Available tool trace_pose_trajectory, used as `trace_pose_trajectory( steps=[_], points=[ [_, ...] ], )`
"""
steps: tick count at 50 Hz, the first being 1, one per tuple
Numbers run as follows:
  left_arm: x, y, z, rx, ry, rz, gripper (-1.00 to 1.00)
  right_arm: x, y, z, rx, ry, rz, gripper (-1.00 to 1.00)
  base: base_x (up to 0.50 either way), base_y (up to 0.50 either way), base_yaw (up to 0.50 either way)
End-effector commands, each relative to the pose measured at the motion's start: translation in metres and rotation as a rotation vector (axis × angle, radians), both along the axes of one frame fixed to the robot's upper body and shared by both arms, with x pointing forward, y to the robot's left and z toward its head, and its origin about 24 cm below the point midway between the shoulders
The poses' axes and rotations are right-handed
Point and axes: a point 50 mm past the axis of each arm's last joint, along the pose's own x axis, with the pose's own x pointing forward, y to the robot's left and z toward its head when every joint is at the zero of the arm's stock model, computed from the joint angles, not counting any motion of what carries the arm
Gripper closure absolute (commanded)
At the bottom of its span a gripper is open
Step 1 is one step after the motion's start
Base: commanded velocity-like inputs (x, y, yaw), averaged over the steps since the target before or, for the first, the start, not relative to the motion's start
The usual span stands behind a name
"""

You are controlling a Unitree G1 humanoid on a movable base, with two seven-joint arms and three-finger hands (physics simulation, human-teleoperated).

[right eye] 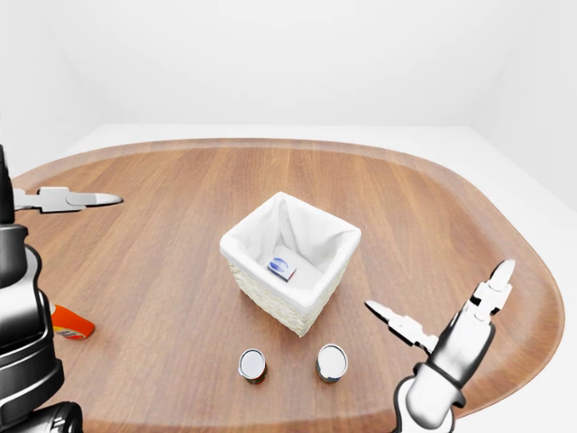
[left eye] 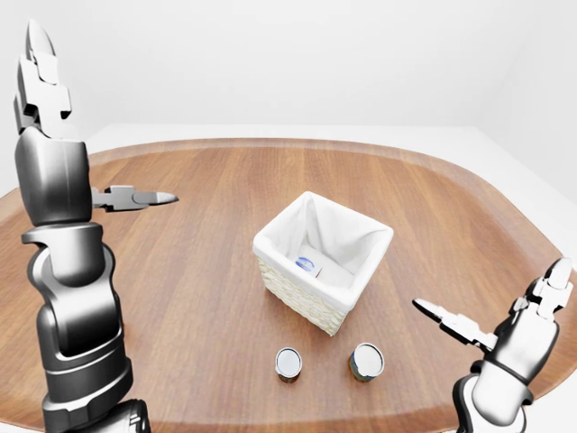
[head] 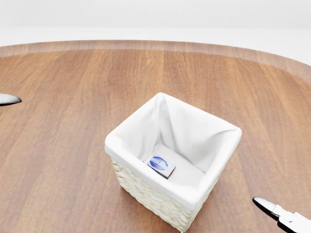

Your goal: Pick up the alphabet soup and the cream cheese box, and put them in the basket.

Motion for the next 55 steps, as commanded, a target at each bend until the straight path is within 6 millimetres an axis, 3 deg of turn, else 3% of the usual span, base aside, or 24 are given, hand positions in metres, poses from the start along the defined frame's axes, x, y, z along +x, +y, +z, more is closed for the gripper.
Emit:
trace_pose_trajectory(
  steps=[1,7,16,25,55],
  points=[
    [0.002,0.001,-0.002,-0.007,0.008,0.002,-1.00,-0.010,0.000,0.008,0.008,0.041,0.046,-1.00,0.00,0.00,0.00],
    [0.001,0.000,0.001,-0.002,0.001,-0.006,-1.00,-0.018,0.000,0.023,-0.032,0.024,0.084,-1.00,0.00,0.00,0.00],
    [0.001,0.001,0.000,-0.005,0.005,-0.003,-1.00,-0.032,0.004,0.015,-0.063,0.126,0.106,-1.00,0.00,0.00,0.00],
    [0.001,0.000,0.000,0.000,0.004,-0.006,-1.00,-0.039,0.005,0.030,-0.086,0.136,0.169,-1.00,0.00,0.00,0.00],
    [0.002,0.002,-0.001,-0.009,0.002,0.006,-1.00,-0.050,0.017,0.023,-0.170,0.252,0.328,-1.00,0.00,0.00,0.00]
  ],
)
